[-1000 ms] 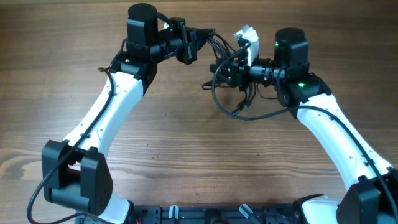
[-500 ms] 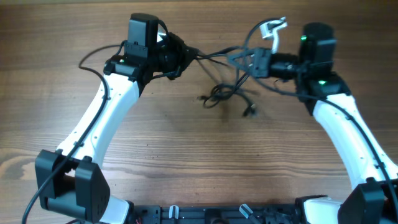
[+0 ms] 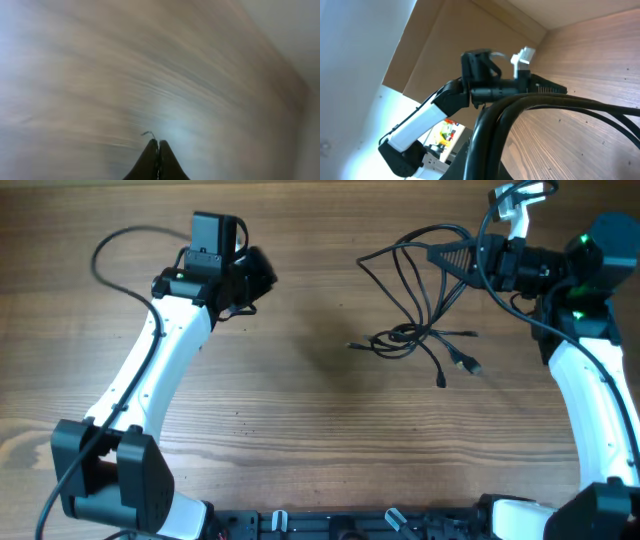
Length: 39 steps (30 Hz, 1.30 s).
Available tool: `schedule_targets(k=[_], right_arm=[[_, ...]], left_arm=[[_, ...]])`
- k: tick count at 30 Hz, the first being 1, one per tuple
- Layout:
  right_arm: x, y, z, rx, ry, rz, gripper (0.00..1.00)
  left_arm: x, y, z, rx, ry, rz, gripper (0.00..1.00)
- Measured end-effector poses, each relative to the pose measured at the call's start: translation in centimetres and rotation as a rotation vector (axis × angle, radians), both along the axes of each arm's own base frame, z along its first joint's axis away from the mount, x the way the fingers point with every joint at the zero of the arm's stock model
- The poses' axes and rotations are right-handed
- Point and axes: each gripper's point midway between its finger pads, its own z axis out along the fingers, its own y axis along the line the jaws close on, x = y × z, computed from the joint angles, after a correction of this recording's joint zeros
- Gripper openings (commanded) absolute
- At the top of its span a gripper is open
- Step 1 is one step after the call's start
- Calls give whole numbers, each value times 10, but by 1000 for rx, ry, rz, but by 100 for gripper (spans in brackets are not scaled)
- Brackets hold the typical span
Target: Untangle cables
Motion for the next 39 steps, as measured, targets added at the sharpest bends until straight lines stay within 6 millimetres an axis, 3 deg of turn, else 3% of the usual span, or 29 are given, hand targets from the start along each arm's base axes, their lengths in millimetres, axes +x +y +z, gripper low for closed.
schedule_targets(k=[3,4,5,11,23,30,39], right_arm=[[10,-1,-13,6,52,-6,4],[12,-2,-18,7,68,-7,4],[15,-2,-20,8,76,-11,5],[16,-2,-21,8,75,-15,4],[16,-2,-21,8,74,-14,4],[16,-2,-20,7,70,-14,4],[16,-2,-20,7,70,-14,4]], left_arm=[[-17,-51,24,-129,-106,-321,15],[-27,-68,29,-159,-130,-416,26],[-49,-98,37,-204,-167,-579,30],[-88,-146,41,-203,-238,-808,44],[-101,-168,31,-114,-270,-870,50],[-103,-178,3,-94,-237,-925,50],[-111,-184,10,-135,-277,-998,50]])
